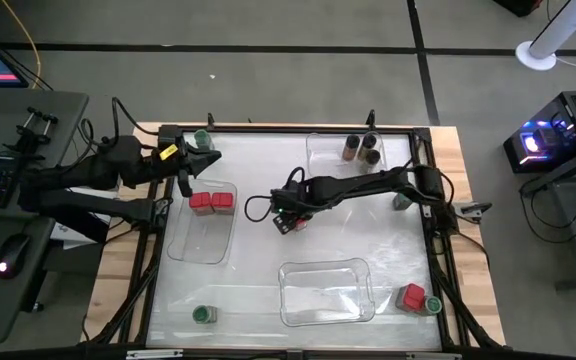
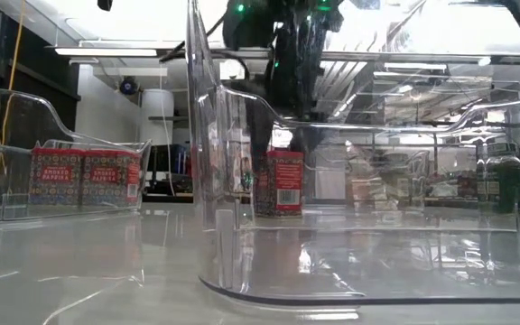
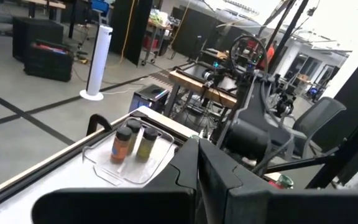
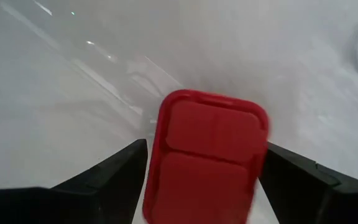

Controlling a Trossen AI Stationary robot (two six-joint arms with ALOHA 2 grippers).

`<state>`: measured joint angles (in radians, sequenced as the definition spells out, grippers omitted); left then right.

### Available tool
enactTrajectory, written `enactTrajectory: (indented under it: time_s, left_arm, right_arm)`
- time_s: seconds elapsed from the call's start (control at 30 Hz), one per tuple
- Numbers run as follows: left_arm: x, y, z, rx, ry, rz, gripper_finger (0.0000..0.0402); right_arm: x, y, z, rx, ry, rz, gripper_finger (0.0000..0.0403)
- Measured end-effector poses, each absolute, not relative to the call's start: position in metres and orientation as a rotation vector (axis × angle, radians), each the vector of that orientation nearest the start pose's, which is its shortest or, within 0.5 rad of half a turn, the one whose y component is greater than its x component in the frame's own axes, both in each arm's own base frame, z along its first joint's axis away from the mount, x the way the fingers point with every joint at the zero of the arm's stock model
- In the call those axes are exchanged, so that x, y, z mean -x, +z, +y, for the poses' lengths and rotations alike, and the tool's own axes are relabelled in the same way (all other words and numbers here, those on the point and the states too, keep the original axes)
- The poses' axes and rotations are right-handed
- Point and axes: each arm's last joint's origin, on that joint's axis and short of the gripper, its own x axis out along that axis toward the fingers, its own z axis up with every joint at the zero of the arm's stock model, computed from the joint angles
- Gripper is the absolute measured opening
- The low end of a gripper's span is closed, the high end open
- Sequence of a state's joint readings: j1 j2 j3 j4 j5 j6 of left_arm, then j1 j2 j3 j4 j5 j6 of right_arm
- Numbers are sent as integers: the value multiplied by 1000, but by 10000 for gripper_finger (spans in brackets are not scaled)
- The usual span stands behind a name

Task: Sort spices by type
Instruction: Put the red seasoning can into the middle left transparent bin

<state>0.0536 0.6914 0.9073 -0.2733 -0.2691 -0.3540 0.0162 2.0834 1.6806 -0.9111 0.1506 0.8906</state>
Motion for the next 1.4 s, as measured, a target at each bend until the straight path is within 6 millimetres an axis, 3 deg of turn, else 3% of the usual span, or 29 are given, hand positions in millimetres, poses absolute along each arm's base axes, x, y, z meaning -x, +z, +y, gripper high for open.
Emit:
enactTrajectory:
  time_s: [0.23, 0.5, 0.6, 0.97, 1.13, 1.4]
  left_arm:
    - [-138, 378, 15, 354, 329, -3, 0]
    - [-138, 378, 15, 352, 329, -2, 0]
    - [-138, 378, 15, 345, 329, -1, 0]
    - [-138, 378, 15, 346, 329, -1, 0]
    - [-138, 377, 15, 346, 329, -1, 0]
    - [-147, 374, 16, 289, 348, 36, 0]
  right_arm:
    - [-426, 186, 6, -581, -646, 1203, 282]
    - [-426, 188, 7, -539, -621, 1201, 216]
    - [-426, 188, 7, -542, -607, 1206, 210]
    - [-427, 192, 8, -523, -537, 1220, 302]
    - [-430, 210, 8, -434, -475, 1229, 320]
    - [-426, 265, 4, -151, -471, 1259, 321]
